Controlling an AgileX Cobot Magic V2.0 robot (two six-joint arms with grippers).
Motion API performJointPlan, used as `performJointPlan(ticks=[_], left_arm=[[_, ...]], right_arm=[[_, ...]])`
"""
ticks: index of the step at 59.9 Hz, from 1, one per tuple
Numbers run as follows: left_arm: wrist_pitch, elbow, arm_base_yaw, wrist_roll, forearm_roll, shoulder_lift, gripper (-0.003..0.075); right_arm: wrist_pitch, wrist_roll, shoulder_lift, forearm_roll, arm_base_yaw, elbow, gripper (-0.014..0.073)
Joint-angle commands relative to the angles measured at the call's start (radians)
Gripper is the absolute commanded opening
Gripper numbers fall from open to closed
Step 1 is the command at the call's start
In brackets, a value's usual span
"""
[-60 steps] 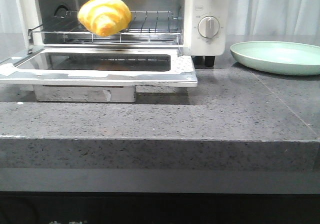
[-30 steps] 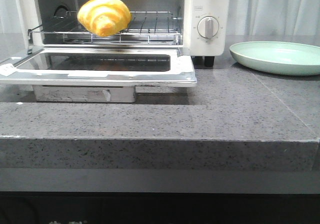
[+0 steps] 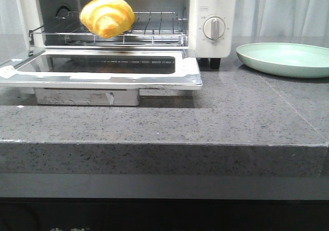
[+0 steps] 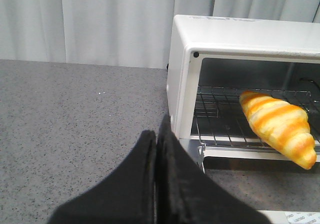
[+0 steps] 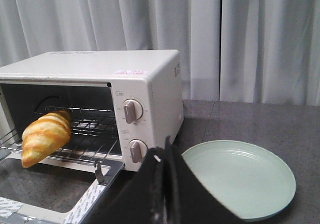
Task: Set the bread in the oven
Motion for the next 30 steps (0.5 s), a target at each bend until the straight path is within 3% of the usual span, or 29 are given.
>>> performJointPlan(ticks=[1,30], left_arm=[[-0.073,-0.025,0.002,-0.007,-0.004,0.002,-0.002],[-0.073,-0.025,0.002,-0.007,-0.004,0.002,-0.002]], right_arm=[[-0.056,-0.013,-0.027,0.019,-0.008,-0.015,-0.0067],[-0.05,-0.013,-0.03,0.019,-0.008,-0.014,-0.0067]])
